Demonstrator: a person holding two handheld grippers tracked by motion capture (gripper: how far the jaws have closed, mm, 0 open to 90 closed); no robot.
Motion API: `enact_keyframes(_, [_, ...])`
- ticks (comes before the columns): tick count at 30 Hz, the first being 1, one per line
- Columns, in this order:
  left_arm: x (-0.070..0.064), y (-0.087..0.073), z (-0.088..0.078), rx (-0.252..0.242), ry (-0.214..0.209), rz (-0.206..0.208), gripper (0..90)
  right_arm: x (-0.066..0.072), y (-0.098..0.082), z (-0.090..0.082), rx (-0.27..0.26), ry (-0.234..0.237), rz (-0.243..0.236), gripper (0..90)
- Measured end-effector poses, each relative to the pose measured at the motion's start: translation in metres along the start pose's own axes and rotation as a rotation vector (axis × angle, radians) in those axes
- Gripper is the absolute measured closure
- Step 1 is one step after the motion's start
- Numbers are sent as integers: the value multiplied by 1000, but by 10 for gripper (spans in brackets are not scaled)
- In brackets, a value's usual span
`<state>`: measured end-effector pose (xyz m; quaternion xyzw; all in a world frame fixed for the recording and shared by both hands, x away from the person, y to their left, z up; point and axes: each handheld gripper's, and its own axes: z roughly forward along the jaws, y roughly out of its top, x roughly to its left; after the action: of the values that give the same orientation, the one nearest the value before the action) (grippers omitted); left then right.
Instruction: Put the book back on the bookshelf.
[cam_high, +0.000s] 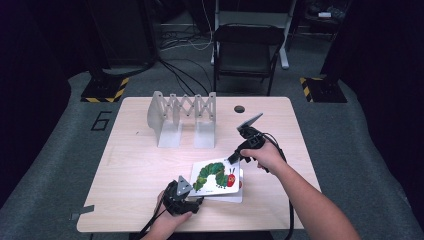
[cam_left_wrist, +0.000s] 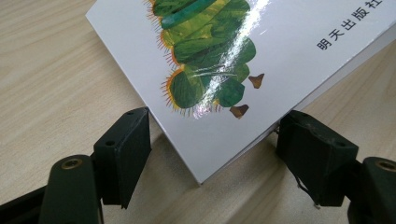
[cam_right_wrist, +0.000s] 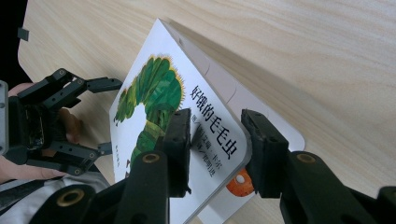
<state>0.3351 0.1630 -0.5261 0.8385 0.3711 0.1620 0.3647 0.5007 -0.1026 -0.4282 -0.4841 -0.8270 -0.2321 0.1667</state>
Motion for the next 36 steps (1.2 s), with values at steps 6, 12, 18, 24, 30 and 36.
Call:
enact_keyframes(6, [0,0,0,-5,1,-3,261,2,-1,-2,0,4,-20,653])
enact_keyframes(12, [1,0,0,0,-9,2,258,5,-1,-5,1,4,-40,658])
enact_keyframes(18, [2,1,0,-1,-22,-10,259,7,-2,-8,-14,26,-64,669])
enact_keyframes(24, [2,1,0,-1,-30,-13,257,11,-4,-11,-16,30,-81,676])
enact_keyframes(30, [2,1,0,-1,-25,-12,257,12,-4,-12,-21,36,-92,681])
enact_keyframes(36, [3,1,0,5,-31,-2,259,13,-6,-14,-31,45,-115,692])
